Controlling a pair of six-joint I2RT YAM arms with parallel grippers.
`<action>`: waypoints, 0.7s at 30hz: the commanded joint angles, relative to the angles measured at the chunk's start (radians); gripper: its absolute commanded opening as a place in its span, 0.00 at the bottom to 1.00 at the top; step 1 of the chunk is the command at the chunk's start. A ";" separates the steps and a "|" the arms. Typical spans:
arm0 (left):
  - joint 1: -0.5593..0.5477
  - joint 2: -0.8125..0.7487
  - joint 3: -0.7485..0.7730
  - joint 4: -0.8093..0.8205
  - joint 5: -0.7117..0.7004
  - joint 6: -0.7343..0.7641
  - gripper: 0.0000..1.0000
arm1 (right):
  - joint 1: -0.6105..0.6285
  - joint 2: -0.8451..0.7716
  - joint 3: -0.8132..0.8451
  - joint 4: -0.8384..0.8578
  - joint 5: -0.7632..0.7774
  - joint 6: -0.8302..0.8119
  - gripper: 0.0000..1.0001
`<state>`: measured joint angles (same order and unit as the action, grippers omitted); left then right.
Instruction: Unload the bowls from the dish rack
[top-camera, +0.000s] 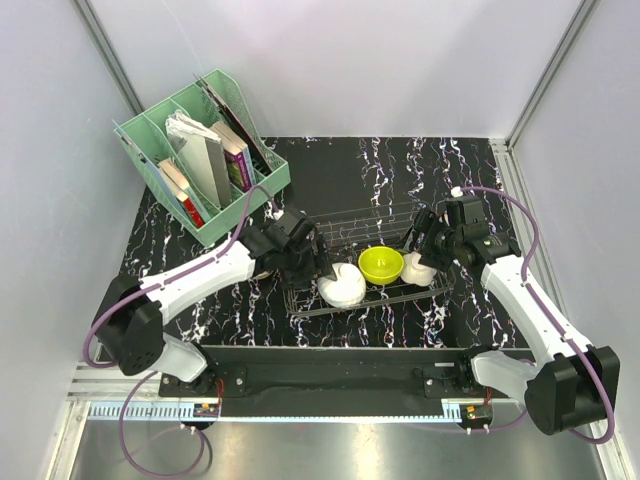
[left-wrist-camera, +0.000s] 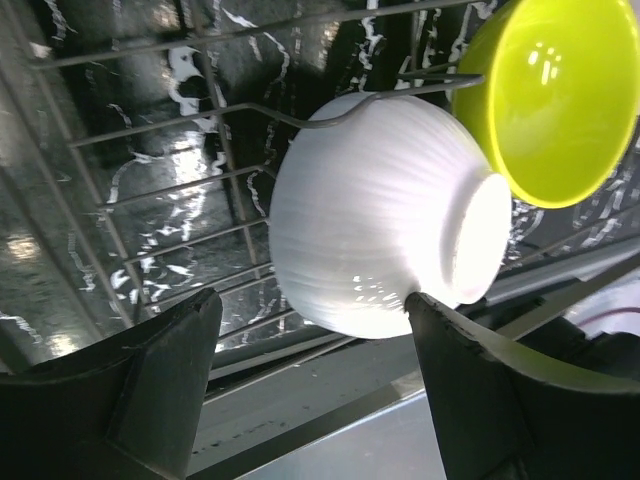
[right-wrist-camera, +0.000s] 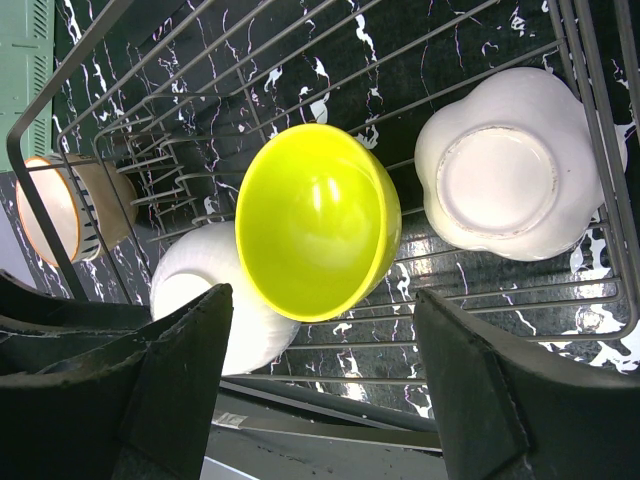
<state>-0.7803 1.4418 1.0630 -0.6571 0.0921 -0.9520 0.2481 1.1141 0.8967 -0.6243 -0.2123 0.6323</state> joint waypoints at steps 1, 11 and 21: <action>0.016 0.003 -0.075 0.088 0.073 -0.068 0.79 | -0.001 0.003 0.025 0.024 -0.002 -0.014 0.80; 0.024 -0.050 -0.193 0.185 0.093 -0.131 0.80 | -0.001 0.015 0.010 0.029 0.005 -0.016 0.80; 0.023 -0.084 -0.264 0.257 0.109 -0.169 0.86 | -0.001 0.012 -0.001 0.037 -0.001 -0.006 0.79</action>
<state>-0.7544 1.3472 0.8387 -0.3714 0.1989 -1.1244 0.2481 1.1313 0.8967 -0.6170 -0.2115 0.6323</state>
